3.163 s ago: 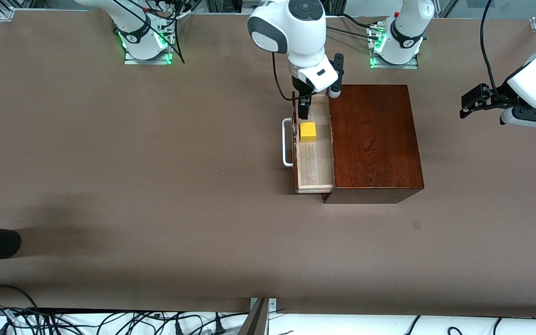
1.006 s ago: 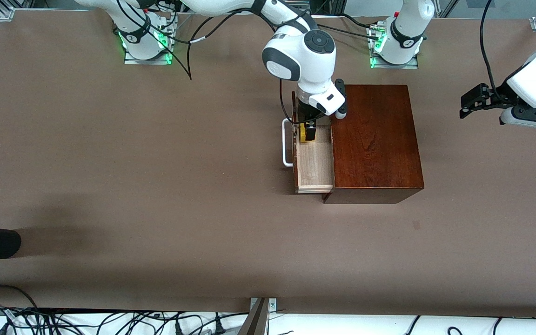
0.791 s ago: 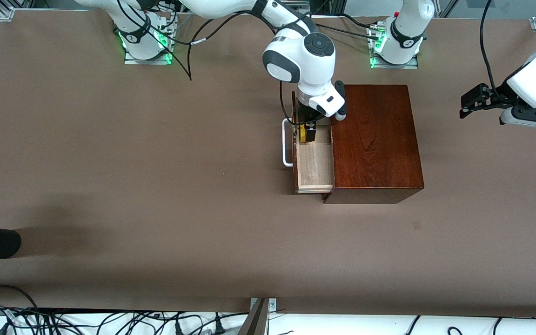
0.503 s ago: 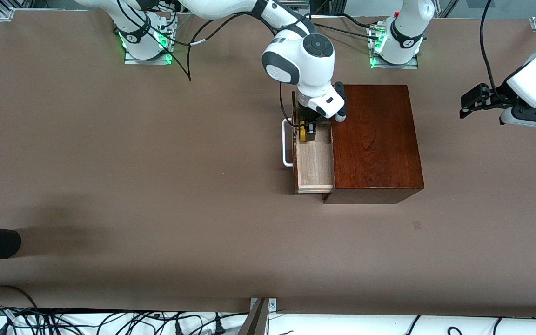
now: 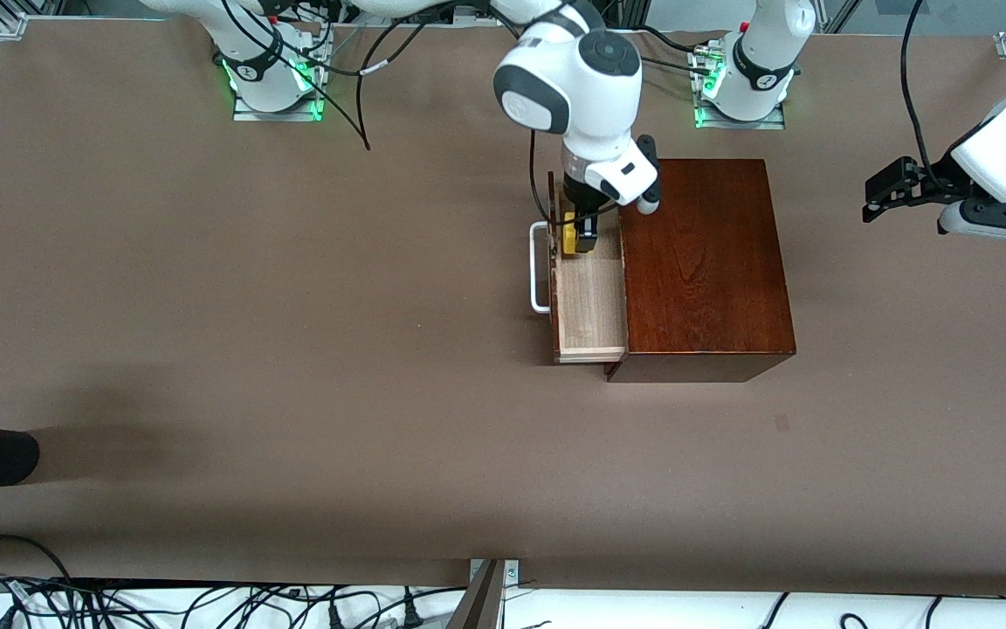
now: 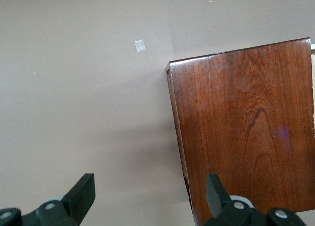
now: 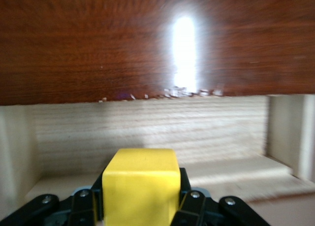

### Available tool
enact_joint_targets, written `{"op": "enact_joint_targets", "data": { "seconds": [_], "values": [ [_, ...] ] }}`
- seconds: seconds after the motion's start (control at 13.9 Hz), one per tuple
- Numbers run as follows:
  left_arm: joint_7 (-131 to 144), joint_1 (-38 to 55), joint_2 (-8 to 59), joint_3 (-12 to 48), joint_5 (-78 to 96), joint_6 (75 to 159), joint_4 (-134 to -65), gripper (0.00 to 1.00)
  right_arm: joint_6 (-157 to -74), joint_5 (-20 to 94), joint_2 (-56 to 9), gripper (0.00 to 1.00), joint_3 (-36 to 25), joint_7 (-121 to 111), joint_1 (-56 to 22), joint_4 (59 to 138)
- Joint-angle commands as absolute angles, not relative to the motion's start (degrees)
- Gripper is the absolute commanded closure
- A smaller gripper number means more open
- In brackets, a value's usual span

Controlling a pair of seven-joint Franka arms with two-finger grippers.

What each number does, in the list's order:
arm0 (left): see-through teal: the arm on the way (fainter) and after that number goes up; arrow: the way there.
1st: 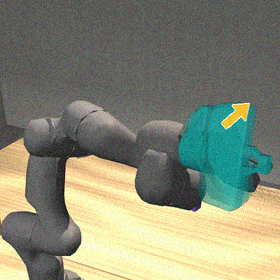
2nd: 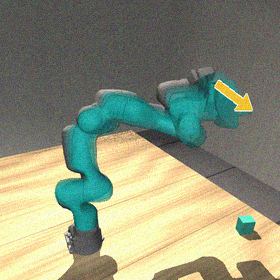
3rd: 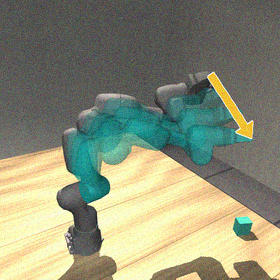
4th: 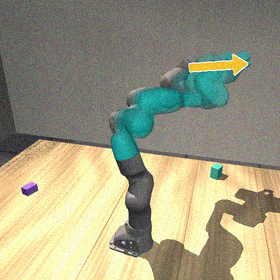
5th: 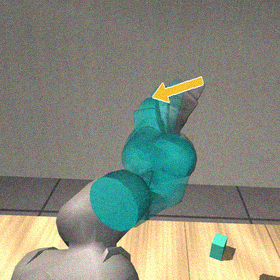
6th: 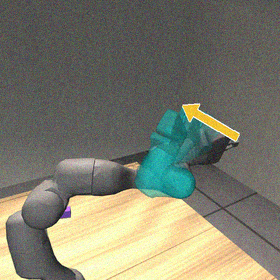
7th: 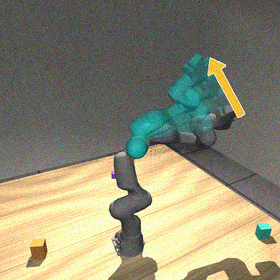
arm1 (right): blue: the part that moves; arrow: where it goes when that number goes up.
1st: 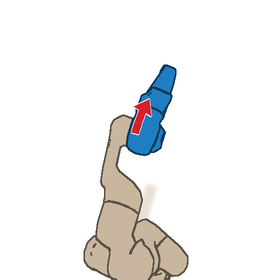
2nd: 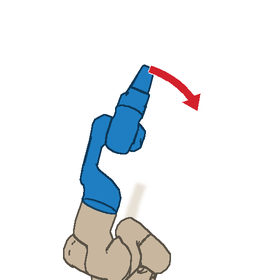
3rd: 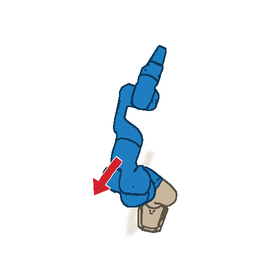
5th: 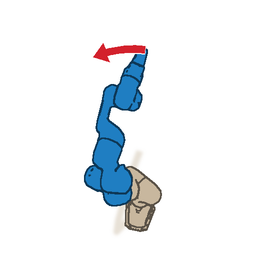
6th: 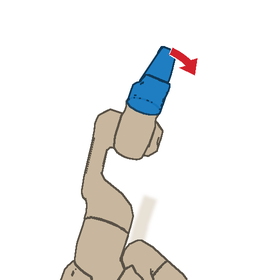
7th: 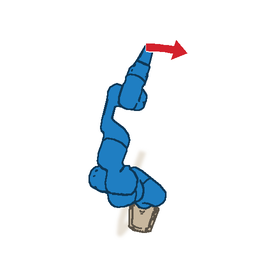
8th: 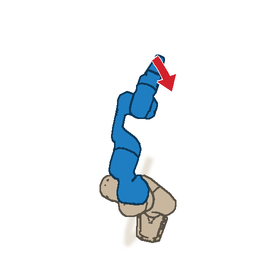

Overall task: Open drawer, take yellow block, close drawer
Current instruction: 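Lift the cube out with the right gripper while the left gripper approaches the drawer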

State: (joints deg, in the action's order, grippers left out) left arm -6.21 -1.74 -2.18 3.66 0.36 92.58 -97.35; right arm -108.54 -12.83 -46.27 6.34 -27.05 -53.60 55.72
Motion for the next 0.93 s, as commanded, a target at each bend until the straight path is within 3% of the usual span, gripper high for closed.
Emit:
{"op": "enact_joint_targets", "data": {
  "seconds": [0.0,0.36,0.58,0.86],
  "values": [
    [-6.2,-2.1,-2.2,4.0,-0.4,91.9,-96.8,0.00,-104.1,-13.1,-41.3,1.00,5.6,-25.8,-52.7,55.3],
    [-6.3,-2.0,-2.2,4.1,-0.1,91.9,-96.8,0.00,-99.9,-10.8,-33.9,1.00,4.1,-22.4,-45.2,56.3],
    [-6.9,-1.3,-2.2,4.5,0.8,91.8,-96.8,0.00,-100.5,-5.9,-24.5,1.00,3.7,-22.2,-38.0,67.1],
    [-7.0,-1.2,-1.6,9.9,5.9,91.4,-96.2,0.00,-101.2,1.1,-14.2,1.00,3.7,-20.4,-26.3,82.1]
  ]
}}
